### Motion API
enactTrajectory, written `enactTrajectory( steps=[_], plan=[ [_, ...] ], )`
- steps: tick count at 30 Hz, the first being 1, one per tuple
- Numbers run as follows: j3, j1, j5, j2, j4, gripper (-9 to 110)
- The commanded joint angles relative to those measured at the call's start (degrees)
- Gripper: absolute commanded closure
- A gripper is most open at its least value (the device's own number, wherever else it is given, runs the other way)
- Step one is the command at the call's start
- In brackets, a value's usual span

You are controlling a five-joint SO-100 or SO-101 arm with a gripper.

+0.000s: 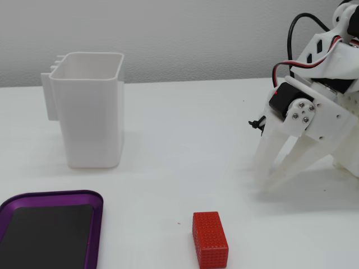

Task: Pick up the cube and place it in the box.

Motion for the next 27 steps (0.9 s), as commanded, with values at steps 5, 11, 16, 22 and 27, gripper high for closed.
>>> enactTrajectory(
  steps=[5,11,16,22,27],
  plan=[
    [0.35,-4.83,0.53,4.31,-3.16,102],
    [0.35,-4.83,0.53,4.31,-3.16,102],
    [0.0,-4.48,-0.18,4.31,-3.25,102],
    [-1.85,0.7,-0.26,3.34,-6.94,98],
    [-9.14,-0.53,0.0,1.49,-9.84,85]
  ],
)
